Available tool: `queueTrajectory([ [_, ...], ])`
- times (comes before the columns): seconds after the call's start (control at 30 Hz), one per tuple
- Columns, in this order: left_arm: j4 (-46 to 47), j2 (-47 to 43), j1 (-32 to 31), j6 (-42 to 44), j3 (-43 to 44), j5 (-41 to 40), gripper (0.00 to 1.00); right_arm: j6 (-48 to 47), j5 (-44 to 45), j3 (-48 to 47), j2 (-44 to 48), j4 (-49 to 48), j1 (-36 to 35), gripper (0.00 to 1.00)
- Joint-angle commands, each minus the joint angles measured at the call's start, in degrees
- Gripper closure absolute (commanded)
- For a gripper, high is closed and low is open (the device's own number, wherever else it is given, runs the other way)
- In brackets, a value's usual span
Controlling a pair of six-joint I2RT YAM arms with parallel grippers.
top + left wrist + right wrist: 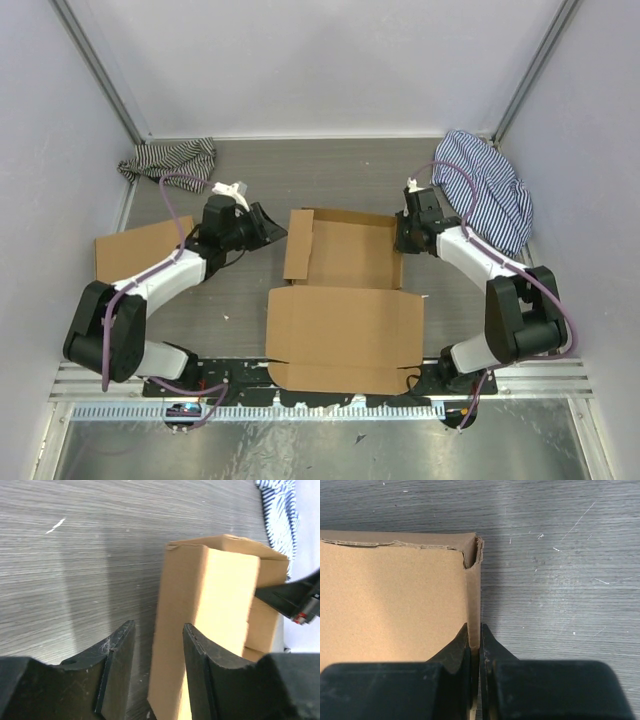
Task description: Fold the paper box
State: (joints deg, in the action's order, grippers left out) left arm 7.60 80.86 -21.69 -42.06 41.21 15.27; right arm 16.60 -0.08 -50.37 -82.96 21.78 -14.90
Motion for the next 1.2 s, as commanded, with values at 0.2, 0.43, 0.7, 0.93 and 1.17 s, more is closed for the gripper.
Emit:
queueTrajectory([
  [0.2, 3.4, 1.5, -5.6, -0.5, 1.3, 0.6, 0.50, 0.3, -2.0, -3.9, -1.1, -2.4, -0.9, 0.99],
  [0.43, 4.8, 5.5, -6.9, -0.9, 2.6, 0.4, 0.50, 0.1, -1.8, -4.0, -2.1, -2.0, -1.8, 0.99],
  [0.7, -14.1, 9.8, -11.5, 8.7, 13.8, -10.6, 0.51, 0.8, 1.1, -4.9, -3.5, -1.7, -5.6, 0.99],
  [0.93, -25.2, 12.0, -14.7, 14.5, 19.6, -20.7, 0.53, 1.8, 2.3, -5.8, -4.0, -1.1, -6.1, 0.99],
  [1.17, -30.3, 14.3, -15.1, 16.6, 21.5, -25.0, 0.55, 1.8, 2.4, -6.1, -3.6, -0.8, -6.1, 0.99],
])
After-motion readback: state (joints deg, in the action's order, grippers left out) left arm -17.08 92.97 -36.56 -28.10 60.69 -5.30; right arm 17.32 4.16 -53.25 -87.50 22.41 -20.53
